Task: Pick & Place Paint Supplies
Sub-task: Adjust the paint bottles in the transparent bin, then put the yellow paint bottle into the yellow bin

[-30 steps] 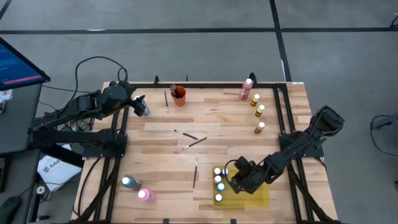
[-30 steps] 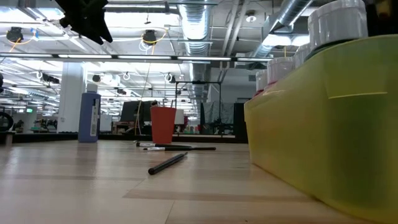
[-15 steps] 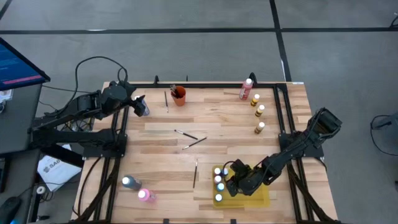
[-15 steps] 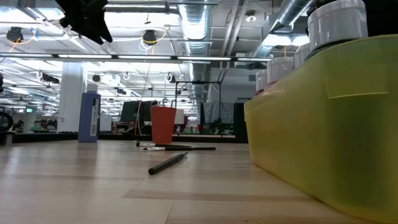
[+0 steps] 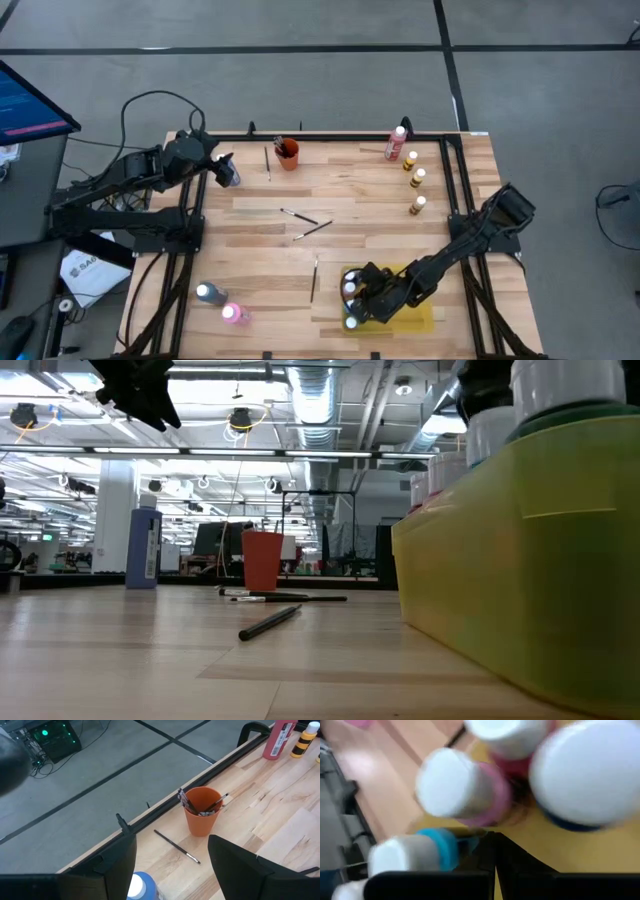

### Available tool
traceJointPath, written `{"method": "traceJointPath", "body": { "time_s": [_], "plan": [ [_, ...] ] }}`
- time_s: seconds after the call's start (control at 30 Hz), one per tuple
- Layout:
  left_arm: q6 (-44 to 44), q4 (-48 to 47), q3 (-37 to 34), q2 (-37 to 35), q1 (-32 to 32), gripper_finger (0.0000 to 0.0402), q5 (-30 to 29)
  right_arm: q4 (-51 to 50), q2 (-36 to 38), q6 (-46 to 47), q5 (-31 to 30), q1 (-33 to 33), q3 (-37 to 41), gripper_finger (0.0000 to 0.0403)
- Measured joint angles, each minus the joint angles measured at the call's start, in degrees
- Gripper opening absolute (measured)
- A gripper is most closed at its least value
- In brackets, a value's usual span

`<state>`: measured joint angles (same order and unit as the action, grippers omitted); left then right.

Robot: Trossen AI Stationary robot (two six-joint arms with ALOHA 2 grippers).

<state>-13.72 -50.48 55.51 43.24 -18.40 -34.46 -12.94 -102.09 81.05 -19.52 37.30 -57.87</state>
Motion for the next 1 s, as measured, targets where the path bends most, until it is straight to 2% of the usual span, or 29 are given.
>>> {"method": "traceJointPath", "body": {
  "time_s": [0.3, 0.43, 0.53, 0.7, 0.87, 1.0],
  "plan": [
    [0.00, -0.02, 0.00, 0.00, -0.01, 0.0237, 0.00, -1.36, 1.27, 0.01, 0.40, -0.24, -0.20, 0.0000],
    [0.00, -0.03, 0.00, 0.00, 0.01, 0.0237, 0.00, -6.69, 4.61, -0.25, 3.74, -0.35, -2.22, 0.0000],
    [0.00, -0.04, 0.00, 0.00, 0.00, 0.0237, 0.02, -16.15, 9.59, -1.40, 4.34, -0.73, -5.50, 0.0000],
    [-0.02, -0.04, 0.00, 0.00, 0.01, 0.0237, 0.46, -41.04, 18.07, 0.03, 2.89, -5.00, -12.62, 0.0000],
    [-0.04, -0.04, 0.00, 0.00, 0.00, 0.0237, 0.44, -63.85, 22.19, 2.82, 1.06, -14.51, -16.62, 0.0009],
    [-0.04, -0.04, 0.00, 0.00, -0.01, 0.0237, 0.44, -75.37, 22.78, -0.25, 1.11, -25.07, -16.65, 0.0052]
  ]
}}
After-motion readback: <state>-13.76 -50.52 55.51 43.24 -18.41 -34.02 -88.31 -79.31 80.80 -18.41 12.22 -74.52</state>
